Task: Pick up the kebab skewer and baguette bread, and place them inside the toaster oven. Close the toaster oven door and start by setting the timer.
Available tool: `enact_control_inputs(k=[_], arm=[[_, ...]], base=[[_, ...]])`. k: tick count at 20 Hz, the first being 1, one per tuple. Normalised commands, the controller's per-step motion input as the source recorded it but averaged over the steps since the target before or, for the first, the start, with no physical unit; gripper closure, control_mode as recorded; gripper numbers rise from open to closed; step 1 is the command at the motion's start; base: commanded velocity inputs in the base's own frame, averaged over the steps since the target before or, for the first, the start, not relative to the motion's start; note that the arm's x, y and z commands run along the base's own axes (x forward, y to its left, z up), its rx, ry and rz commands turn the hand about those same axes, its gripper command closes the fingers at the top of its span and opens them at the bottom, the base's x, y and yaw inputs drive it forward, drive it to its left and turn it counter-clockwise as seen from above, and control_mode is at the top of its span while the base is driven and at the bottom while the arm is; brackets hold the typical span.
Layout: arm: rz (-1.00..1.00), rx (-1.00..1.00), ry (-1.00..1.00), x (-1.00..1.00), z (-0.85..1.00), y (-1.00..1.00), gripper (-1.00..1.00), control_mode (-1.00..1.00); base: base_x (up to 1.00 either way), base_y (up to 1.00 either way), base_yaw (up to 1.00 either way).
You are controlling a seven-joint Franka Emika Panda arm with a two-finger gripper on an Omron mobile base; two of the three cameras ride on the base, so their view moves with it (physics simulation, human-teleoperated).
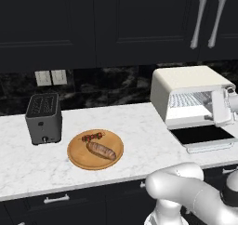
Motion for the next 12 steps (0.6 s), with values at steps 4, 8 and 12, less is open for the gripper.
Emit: enact_control_inputs(k=[4,8,12], arm=[[-0.08,0.24,-0.13,0.75,-0.44,-0.07,-1.0,-1.0],[-0.09,0.29,-0.04,0.84,-0.37,-0.3,-1.0,-1.0],[-0.08,0.16,-0.04,0.52,-0.12,-0.39,-1.0,-1.0]], base=[[0.0,0.0,0.0],[0.0,0.0,0.0],[0.0,0.0,0.0]])
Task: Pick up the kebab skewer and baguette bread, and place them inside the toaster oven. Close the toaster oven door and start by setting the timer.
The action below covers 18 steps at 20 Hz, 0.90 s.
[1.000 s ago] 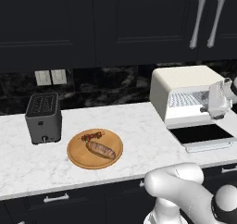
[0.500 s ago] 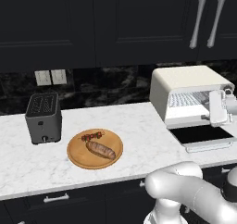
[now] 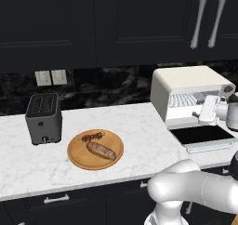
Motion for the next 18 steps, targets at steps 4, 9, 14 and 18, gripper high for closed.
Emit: enact_control_inputs(k=[4,9,14,18], arm=[[-0.02,0.01,-0.1,0.14,-0.02,-0.44,-1.0,-1.0],[0.0,-0.03,-0.02,0.26,-0.15,-0.14,-1.0,-1.0],[-0.02,-0.02,0.01,0.51,-0.18,0.0,-1.0,-1.0],[-0.06,0.0,0.01,0.55,-0.31,0.0,-1.0,-1.0]], base=[[0.0,0.0,0.0],[0.0,0.0,0.0],[0.0,0.0,0.0],[0.0,0.0,0.0]])
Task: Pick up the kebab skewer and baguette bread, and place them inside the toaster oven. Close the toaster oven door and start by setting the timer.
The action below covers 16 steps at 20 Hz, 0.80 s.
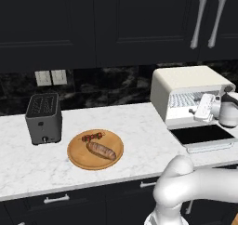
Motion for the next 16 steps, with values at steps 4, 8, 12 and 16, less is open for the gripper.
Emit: enact_control_inputs(k=[4,8,12,16], arm=[[-0.1,0.0,0.01,0.39,-0.42,-0.11,-1.0,-1.0],[-0.1,-0.02,0.0,0.34,-0.28,-0.24,-1.0,-1.0],[-0.08,-0.08,0.0,0.26,-0.1,-0.22,-1.0,-1.0],[-0.09,-0.1,0.0,0.01,-0.26,-0.24,-1.0,-1.0]], base=[[0.0,0.0,0.0],[0.0,0.0,0.0],[0.0,0.0,0.0],[0.0,0.0,0.0]])
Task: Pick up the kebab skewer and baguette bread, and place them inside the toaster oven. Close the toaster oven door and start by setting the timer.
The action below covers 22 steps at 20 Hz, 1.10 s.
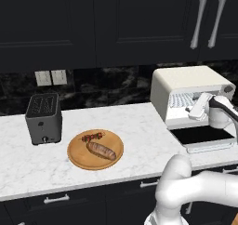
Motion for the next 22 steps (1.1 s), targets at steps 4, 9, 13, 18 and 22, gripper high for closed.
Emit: enact_control_inputs(k=[4,9,13,18,22], arm=[[-0.06,-0.08,0.0,0.02,-0.29,-0.2,-1.0,-1.0],[-0.03,-0.05,0.0,0.15,-0.33,-0.15,-1.0,-1.0],[-0.01,-0.03,0.0,0.15,-0.34,-0.14,-1.0,-1.0],[0.0,0.0,0.0,0.01,-0.13,-0.09,1.0,-1.0],[0.0,0.0,0.0,0.12,-0.02,0.0,1.0,-1.0]], base=[[0.0,0.0,0.0],[0.0,0.0,0.0],[0.0,0.0,0.0],[0.0,0.0,0.0],[0.0,0.0,0.0]])
